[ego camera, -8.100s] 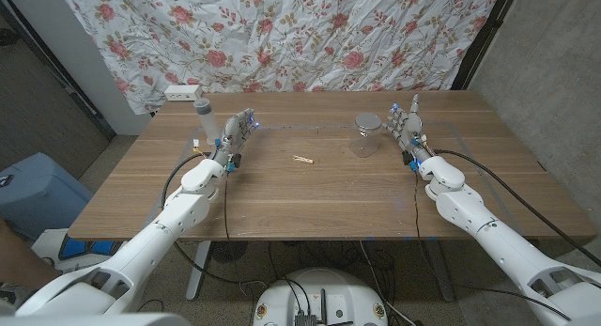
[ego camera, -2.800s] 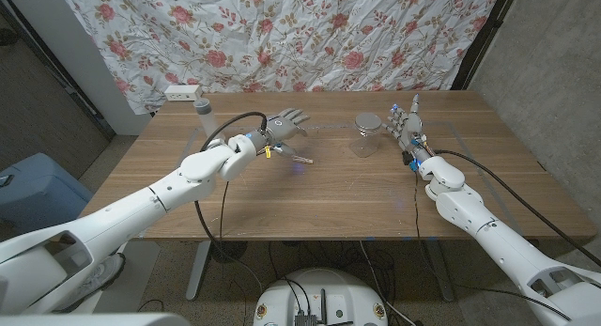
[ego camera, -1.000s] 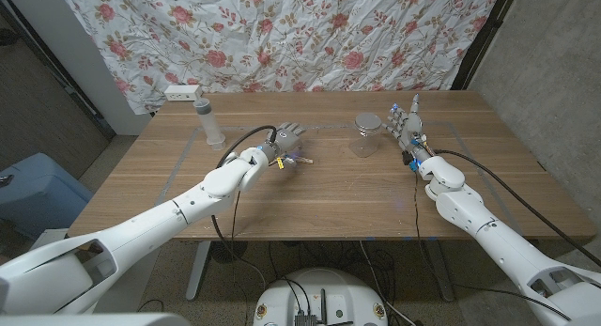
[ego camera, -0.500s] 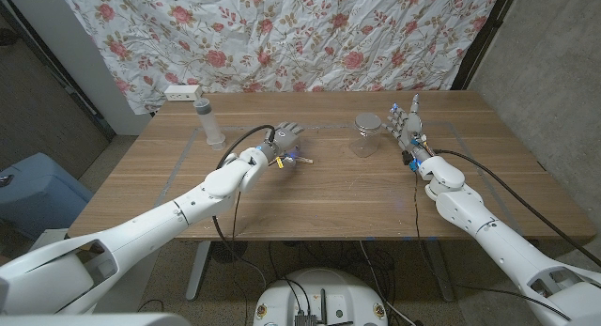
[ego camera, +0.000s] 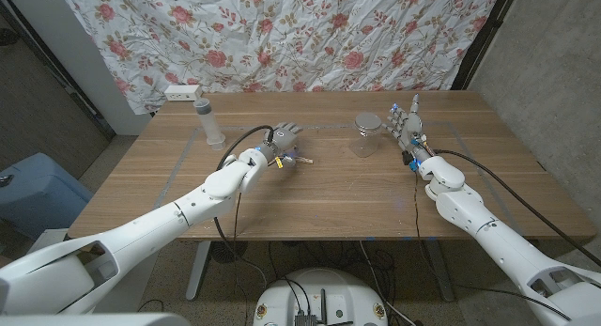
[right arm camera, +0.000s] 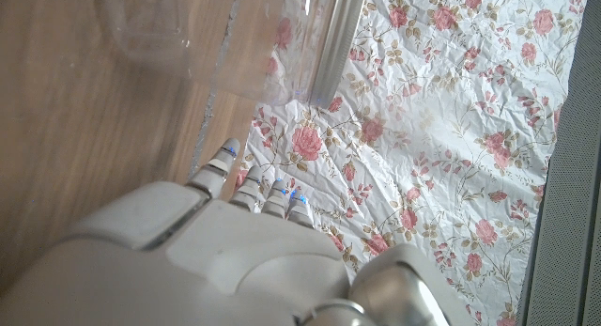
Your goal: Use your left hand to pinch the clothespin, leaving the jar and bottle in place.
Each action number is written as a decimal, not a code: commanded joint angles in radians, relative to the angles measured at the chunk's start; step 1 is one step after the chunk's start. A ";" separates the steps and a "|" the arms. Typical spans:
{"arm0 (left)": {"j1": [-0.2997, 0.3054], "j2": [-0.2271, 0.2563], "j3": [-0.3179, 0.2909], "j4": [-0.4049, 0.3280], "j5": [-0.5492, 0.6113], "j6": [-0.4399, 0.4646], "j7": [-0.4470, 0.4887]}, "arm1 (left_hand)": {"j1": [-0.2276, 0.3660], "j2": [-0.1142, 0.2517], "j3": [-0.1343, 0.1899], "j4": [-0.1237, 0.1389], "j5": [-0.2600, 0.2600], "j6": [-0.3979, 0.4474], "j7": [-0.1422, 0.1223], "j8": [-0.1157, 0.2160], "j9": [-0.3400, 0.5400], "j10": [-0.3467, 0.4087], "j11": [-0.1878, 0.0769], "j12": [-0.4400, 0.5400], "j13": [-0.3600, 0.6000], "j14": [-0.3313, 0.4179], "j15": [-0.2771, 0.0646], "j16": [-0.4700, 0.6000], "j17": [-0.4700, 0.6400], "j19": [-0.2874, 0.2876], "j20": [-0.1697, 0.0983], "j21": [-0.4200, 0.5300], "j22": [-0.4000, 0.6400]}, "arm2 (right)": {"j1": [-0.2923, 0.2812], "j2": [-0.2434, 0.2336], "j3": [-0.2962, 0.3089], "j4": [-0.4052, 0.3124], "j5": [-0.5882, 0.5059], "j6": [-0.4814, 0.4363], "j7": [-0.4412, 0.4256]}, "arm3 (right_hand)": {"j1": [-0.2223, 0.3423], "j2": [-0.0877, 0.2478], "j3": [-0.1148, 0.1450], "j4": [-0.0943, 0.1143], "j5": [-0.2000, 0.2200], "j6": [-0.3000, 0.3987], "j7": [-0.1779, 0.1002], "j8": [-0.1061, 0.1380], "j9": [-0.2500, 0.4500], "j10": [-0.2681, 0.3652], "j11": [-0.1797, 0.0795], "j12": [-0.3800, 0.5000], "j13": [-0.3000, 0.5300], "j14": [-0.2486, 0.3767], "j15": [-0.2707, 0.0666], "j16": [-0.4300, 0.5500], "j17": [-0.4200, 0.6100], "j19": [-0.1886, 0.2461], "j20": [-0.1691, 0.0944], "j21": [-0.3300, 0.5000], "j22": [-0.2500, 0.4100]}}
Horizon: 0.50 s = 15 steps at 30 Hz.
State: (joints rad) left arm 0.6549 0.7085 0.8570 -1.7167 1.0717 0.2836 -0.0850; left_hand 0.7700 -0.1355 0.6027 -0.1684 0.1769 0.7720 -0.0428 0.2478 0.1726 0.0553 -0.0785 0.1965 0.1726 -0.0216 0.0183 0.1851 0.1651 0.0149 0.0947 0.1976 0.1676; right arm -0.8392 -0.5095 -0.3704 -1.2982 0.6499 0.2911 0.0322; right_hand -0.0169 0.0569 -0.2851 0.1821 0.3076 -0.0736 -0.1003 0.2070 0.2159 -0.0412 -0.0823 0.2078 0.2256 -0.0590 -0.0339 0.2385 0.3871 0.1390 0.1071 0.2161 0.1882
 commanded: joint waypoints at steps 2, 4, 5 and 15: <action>-0.009 -0.010 0.013 0.016 -0.020 0.004 0.007 | 0.005 0.005 -0.005 -0.003 -0.001 0.023 -0.002 0.003 0.003 0.012 -0.007 0.009 0.000 0.014 0.003 0.005 0.004 0.010 0.004 0.002 0.001 | 0.000 0.000 0.000 0.000 0.000 0.000 -0.002 | 0.000 0.072 -0.005 0.000 0.006 -0.001 -0.009 0.006 0.002 0.003 -0.008 0.008 0.002 -0.009 -0.034 0.006 0.003 0.007 -0.003 0.004 0.005; -0.012 -0.010 0.016 0.018 -0.021 0.001 0.006 | 0.008 0.008 -0.005 -0.003 -0.001 0.032 -0.002 0.004 0.003 0.015 -0.007 0.009 0.000 0.017 0.003 0.004 0.003 0.012 0.003 0.001 0.001 | 0.000 0.000 0.000 0.000 0.000 0.000 -0.001 | 0.000 0.072 -0.005 0.000 0.006 0.000 -0.008 0.006 0.002 0.002 -0.008 0.007 0.002 -0.010 -0.035 0.006 0.003 0.007 -0.002 0.004 0.005; -0.013 -0.012 0.017 0.020 -0.022 0.002 0.005 | 0.010 0.010 -0.006 -0.003 -0.001 0.038 -0.001 0.004 0.003 0.018 -0.008 0.009 0.000 0.019 0.002 0.004 0.003 0.017 0.002 0.002 0.001 | 0.000 0.000 0.000 0.000 0.000 0.000 -0.001 | 0.000 0.072 -0.005 0.000 0.006 -0.001 -0.008 0.006 0.002 0.002 -0.008 0.008 0.002 -0.009 -0.035 0.006 0.003 0.007 -0.002 0.004 0.005; -0.024 -0.019 0.028 0.033 -0.033 -0.004 0.009 | 0.019 0.019 -0.008 -0.004 -0.002 0.055 -0.002 0.001 0.004 0.024 -0.009 0.007 0.000 0.030 0.001 0.003 0.003 0.031 0.001 0.003 0.001 | 0.000 0.000 0.000 0.000 0.000 0.000 -0.001 | 0.000 0.072 -0.005 0.000 0.006 -0.002 -0.008 0.006 0.002 0.002 -0.008 0.008 0.002 -0.010 -0.035 0.006 0.003 0.006 -0.002 0.004 0.005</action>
State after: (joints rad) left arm 0.6429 0.6974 0.8732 -1.6967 1.0498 0.2855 -0.0798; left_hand 0.7808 -0.1247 0.5985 -0.1727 0.1769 0.8149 -0.0463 0.2477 0.1748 0.0735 -0.0819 0.1965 0.1726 0.0039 0.0178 0.1851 0.1651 0.0400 0.0946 0.1976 0.1676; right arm -0.8394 -0.5095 -0.3703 -1.2981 0.6499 0.2911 0.0309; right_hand -0.0169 0.0569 -0.2852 0.1821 0.3076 -0.0736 -0.1003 0.2070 0.2159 -0.0412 -0.0823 0.2078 0.2256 -0.0589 -0.0339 0.2385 0.3871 0.1390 0.1072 0.2161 0.1882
